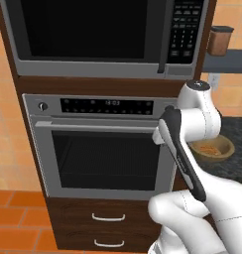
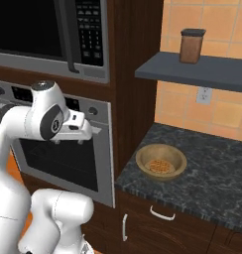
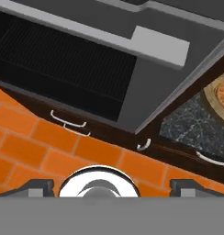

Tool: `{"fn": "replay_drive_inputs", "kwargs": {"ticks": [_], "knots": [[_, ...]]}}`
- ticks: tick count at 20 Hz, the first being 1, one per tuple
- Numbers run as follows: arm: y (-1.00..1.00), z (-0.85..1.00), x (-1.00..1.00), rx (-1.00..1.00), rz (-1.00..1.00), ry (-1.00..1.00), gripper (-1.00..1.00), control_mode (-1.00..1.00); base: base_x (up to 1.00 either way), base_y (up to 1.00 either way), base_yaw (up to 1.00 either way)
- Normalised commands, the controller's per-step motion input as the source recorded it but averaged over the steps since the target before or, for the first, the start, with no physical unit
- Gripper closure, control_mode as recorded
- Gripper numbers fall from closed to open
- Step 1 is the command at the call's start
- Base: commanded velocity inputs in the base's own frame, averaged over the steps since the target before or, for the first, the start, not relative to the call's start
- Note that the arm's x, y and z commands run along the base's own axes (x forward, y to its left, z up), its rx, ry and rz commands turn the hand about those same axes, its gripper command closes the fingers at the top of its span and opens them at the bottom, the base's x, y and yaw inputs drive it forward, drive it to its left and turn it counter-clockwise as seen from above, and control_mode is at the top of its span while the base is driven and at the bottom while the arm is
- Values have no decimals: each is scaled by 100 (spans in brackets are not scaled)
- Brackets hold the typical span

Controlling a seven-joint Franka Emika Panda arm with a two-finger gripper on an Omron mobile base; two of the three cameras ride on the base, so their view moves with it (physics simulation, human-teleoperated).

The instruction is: Open the microwave, place the bowl with waffle inside the microwave, then close the microwave door and turn it on.

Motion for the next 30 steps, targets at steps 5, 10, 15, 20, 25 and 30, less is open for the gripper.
{"fn": "replay_drive_inputs", "kwargs": {"ticks": [5, 10, 15, 20, 25, 30], "knots": [[9, 77, -8, 0, -1, -26, -100, -100, 0, 0, 0], [10, 86, 0, 0, -2, -12, -100, -100, 0, 0, 0], [22, 74, 0, -1, -10, -18, -100, -100, 0, 0, 0], [23, 45, 0, -1, -6, -23, -100, -100, 0, 0, 0], [1, 16, 0, 0, 0, -19, -100, -100, 0, 0, 0], [2, 16, 0, 0, 0, -21, -100, -100, 0, 0, 0]]}}
